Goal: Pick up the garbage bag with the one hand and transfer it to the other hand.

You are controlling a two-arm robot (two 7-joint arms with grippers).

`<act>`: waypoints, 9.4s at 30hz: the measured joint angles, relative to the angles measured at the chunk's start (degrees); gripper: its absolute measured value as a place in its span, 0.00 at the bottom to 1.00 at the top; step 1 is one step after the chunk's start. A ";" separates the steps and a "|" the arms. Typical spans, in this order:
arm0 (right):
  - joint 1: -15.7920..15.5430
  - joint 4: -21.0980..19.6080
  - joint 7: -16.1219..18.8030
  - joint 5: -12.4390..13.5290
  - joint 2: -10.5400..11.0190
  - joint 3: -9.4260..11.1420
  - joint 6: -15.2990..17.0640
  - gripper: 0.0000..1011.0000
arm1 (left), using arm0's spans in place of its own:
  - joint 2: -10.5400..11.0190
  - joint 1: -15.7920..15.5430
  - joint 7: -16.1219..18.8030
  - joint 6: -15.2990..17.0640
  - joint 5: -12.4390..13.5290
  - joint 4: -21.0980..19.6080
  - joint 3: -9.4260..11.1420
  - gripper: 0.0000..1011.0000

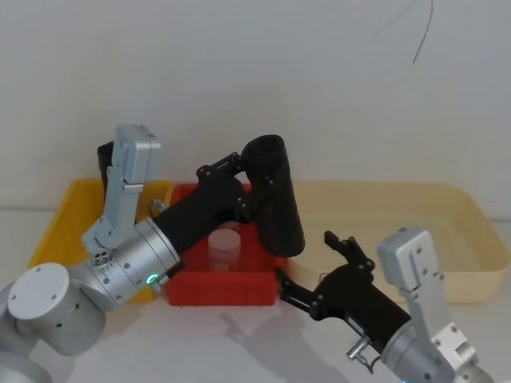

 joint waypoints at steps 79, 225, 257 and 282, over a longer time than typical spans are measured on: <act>11.79 11.91 6.10 -0.84 -7.90 -1.05 0.62 0.50 | 0.00 0.01 0.00 -0.02 -0.05 0.03 0.02 0.45; 21.85 24.82 10.27 2.58 -12.05 -1.61 5.36 0.99 | 7.40 8.36 19.06 -4.94 6.75 -7.60 -12.63 0.99; 30.06 39.39 12.47 1.16 -14.59 -7.53 6.60 0.99 | 7.62 8.60 19.48 -4.99 6.92 -7.77 -13.01 0.99; 35.01 50.99 13.27 3.28 -17.03 -7.23 4.23 0.99 | 7.62 8.60 19.48 -4.98 6.92 -7.76 -13.01 0.99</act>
